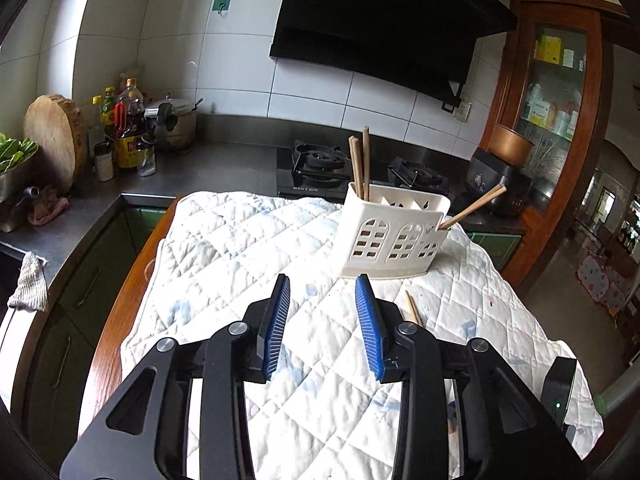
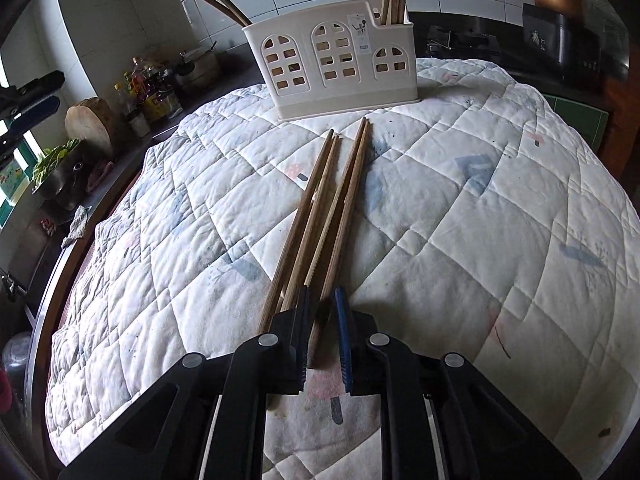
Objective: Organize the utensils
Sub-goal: 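Close the right tool on a loose wooden chopstick while the left tool approaches another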
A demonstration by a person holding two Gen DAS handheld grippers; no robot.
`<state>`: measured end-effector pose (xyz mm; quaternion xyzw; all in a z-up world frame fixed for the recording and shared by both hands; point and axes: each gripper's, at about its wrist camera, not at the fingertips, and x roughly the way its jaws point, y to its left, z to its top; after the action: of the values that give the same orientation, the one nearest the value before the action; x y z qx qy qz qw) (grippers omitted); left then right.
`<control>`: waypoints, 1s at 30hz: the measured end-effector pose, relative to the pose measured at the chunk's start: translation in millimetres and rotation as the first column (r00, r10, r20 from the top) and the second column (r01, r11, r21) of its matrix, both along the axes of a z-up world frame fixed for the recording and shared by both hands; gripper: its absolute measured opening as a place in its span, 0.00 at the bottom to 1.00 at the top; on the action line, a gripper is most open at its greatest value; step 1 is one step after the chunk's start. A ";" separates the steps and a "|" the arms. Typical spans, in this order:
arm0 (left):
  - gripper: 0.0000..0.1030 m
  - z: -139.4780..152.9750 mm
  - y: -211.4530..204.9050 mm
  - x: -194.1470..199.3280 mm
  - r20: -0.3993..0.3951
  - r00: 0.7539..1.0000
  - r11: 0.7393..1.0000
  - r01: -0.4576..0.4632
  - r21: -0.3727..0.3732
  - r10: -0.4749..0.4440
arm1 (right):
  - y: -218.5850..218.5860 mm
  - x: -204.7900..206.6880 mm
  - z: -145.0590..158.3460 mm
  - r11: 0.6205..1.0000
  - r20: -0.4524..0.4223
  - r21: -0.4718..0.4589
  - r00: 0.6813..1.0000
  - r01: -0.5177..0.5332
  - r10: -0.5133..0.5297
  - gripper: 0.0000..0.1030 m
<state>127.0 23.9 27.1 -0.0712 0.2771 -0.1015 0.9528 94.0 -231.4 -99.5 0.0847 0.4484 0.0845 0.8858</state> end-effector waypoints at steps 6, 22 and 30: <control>0.37 -30.4 6.3 -15.0 -0.065 0.997 0.999 -0.030 -0.017 0.029 | 0.6 3.1 -6.1 1.000 -0.011 -0.005 1.000 0.023 -0.024 0.08; 0.43 -101.8 -59.4 -25.5 -0.285 0.950 0.991 0.115 -0.065 -0.129 | -19.0 -9.6 10.2 0.996 0.065 -0.022 0.994 0.086 -0.084 0.07; 0.41 -119.4 -100.0 -24.6 -0.338 0.924 0.983 0.176 -0.046 -0.181 | -37.8 -27.0 38.8 0.993 0.157 -0.037 0.982 0.109 -0.102 0.06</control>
<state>102.5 -76.2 -92.3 -0.0692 0.4424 -0.1760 0.8767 66.9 -269.3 -60.6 0.0815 0.3747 0.0333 0.9229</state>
